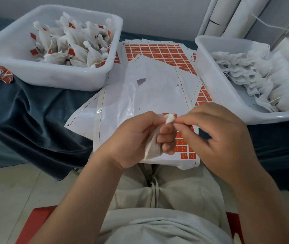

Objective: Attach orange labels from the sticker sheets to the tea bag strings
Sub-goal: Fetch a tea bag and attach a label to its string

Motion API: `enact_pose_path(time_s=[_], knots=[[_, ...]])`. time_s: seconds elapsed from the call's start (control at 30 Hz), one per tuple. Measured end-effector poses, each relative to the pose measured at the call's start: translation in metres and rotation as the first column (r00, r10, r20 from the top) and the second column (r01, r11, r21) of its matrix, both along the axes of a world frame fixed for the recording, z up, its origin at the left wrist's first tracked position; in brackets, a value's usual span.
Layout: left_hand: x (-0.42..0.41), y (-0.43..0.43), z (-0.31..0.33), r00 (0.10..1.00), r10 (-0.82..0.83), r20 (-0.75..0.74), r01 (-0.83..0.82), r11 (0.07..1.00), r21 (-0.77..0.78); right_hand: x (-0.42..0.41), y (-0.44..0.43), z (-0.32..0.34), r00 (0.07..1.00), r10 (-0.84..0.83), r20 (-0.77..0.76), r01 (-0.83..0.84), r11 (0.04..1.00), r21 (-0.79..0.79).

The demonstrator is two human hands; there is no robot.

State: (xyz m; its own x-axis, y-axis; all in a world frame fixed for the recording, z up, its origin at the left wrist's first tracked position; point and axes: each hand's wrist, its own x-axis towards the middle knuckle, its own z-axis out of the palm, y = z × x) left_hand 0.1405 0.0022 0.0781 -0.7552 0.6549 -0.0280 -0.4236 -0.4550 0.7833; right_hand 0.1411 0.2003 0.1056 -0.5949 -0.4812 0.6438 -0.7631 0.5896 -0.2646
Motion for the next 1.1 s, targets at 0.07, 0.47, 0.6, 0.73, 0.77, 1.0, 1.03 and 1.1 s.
enact_pose_path(time_s=[0.07,0.47,0.6,0.73,0.77,1.0,1.03,1.1], knots=[[-0.001,0.001,0.0,1.0,0.025,-0.008,-0.025,0.999,-0.04,0.0,-0.001,-0.001,0.999,-0.025,-0.039,0.026,0.999,0.024],[0.006,0.018,-0.005,0.859,0.336,-0.385,-0.478,0.797,-0.37,0.008,-0.008,0.004,0.931,-0.226,0.288,0.206,0.974,0.097],[0.01,0.02,-0.003,0.8,0.363,-0.478,-0.573,0.698,-0.429,0.008,-0.008,0.008,0.768,0.06,0.637,0.074,0.981,-0.181],[0.011,0.019,0.002,0.795,0.414,-0.443,-0.593,0.683,-0.426,-0.002,0.001,0.001,0.55,0.184,0.815,0.154,0.936,-0.316],[0.011,0.019,0.002,0.798,0.42,-0.432,-0.59,0.688,-0.423,-0.005,0.004,-0.001,0.506,0.226,0.832,0.172,0.919,-0.354],[0.006,0.016,0.001,0.822,0.378,-0.426,-0.554,0.705,-0.443,-0.018,-0.004,-0.009,0.315,0.621,0.718,0.366,0.618,-0.695],[0.006,0.015,0.0,0.818,0.377,-0.434,-0.557,0.704,-0.439,-0.018,-0.006,-0.009,0.301,0.67,0.679,0.371,0.573,-0.73],[0.005,0.014,-0.001,0.805,0.41,-0.428,-0.581,0.689,-0.432,-0.017,-0.008,-0.009,0.255,0.769,0.587,0.402,0.467,-0.787]])
